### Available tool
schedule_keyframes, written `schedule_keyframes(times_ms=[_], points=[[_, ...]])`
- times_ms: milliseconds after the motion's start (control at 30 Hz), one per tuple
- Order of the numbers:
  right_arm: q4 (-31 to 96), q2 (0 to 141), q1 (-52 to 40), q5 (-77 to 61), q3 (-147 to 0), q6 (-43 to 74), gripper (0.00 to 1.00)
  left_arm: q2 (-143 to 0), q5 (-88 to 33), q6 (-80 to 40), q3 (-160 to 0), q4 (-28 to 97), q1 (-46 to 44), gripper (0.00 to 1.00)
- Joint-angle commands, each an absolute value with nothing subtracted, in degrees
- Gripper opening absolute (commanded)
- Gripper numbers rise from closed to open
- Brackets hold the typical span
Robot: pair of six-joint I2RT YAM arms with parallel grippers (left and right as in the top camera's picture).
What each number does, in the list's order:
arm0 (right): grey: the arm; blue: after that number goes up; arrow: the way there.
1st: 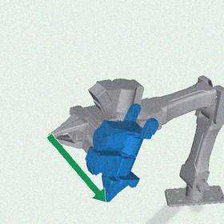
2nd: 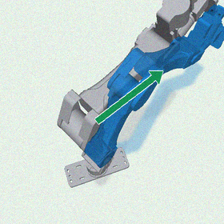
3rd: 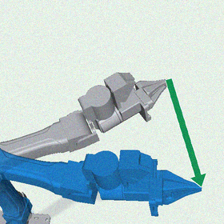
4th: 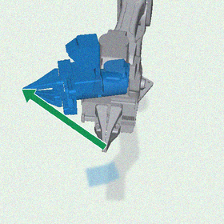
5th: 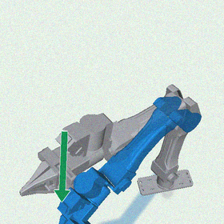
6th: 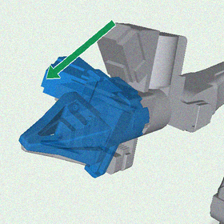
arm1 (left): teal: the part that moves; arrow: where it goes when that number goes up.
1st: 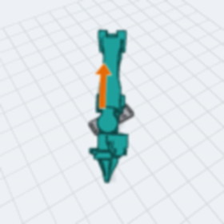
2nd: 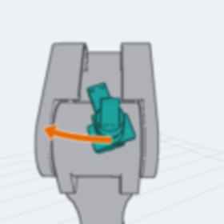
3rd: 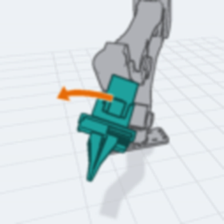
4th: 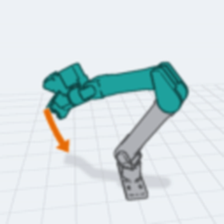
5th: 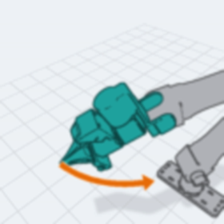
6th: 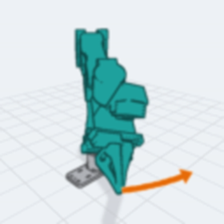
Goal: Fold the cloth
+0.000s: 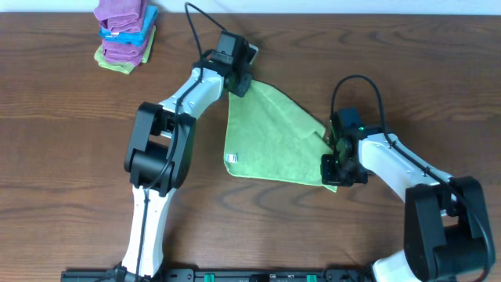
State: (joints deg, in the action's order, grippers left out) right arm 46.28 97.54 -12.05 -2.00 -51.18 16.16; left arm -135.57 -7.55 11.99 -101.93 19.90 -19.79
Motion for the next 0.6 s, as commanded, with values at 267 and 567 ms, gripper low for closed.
schedule_keyframes(times_ms=[267,567], points=[[46.1,98.2,-11.2,-2.4,-50.3,17.4,0.01,-137.7,-6.2,11.5,-101.9,20.4,-17.9,0.08],[47.0,97.1,-11.2,-3.9,-54.4,17.1,0.01,-131.8,-7.5,11.5,-103.0,20.5,-17.9,0.1]])
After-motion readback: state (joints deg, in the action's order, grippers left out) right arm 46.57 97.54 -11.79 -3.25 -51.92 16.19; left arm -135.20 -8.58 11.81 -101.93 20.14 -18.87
